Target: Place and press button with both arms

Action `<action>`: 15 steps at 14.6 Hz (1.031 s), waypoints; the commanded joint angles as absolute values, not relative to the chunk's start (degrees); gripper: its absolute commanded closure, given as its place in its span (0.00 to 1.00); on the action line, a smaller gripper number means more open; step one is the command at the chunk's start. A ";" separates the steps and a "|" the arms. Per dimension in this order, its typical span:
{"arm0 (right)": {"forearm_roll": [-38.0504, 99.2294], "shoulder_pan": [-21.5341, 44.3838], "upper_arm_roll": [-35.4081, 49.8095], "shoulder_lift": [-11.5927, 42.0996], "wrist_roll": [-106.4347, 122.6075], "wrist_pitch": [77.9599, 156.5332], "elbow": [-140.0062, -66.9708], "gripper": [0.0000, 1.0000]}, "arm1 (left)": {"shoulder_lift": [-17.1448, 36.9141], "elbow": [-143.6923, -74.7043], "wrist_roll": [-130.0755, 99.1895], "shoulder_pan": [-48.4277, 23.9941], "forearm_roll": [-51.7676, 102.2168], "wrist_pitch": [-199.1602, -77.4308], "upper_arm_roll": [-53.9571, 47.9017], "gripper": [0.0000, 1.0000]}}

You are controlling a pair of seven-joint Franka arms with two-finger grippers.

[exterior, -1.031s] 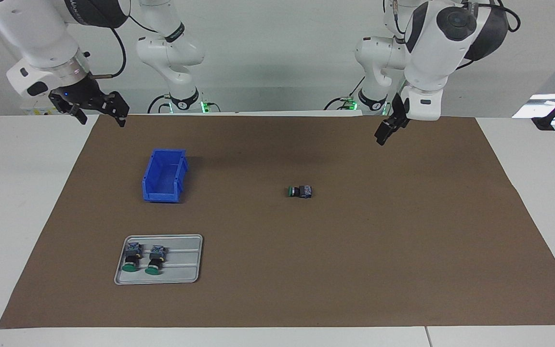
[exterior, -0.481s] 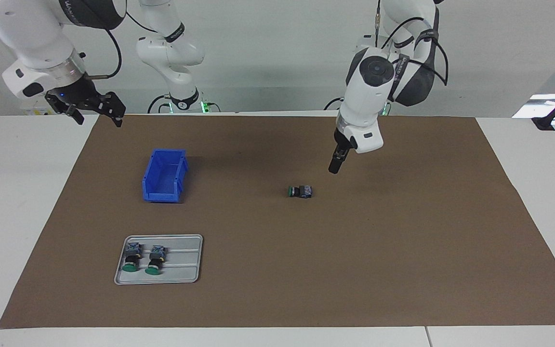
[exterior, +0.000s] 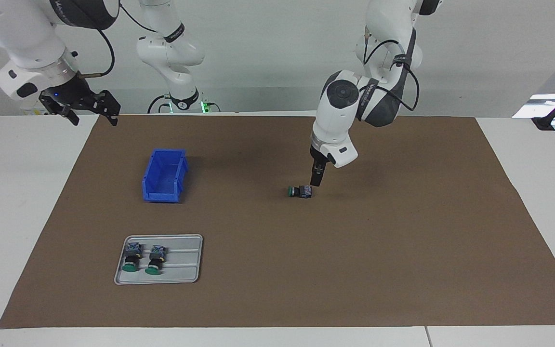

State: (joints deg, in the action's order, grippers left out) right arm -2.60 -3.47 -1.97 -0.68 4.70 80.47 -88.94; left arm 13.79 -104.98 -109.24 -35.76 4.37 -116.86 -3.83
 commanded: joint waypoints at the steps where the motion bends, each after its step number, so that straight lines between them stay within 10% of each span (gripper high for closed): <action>1: -1.76 -3.25 -1.67 -1.58 5.89 80.95 -90.26 0.01 | 17.30 -104.86 -113.99 -38.66 4.22 -119.71 -2.81 0.00; 15: -1.76 -3.34 -1.58 -1.58 5.98 80.95 -90.26 0.01 | 25.31 -102.13 -120.15 -40.69 2.90 -125.07 -2.81 0.05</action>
State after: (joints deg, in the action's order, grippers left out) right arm -2.59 -2.86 -1.73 -0.68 4.71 80.47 -88.98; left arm 24.17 -103.07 -118.89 -39.65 3.69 -124.20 -3.70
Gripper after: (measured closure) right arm 0.004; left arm 0.004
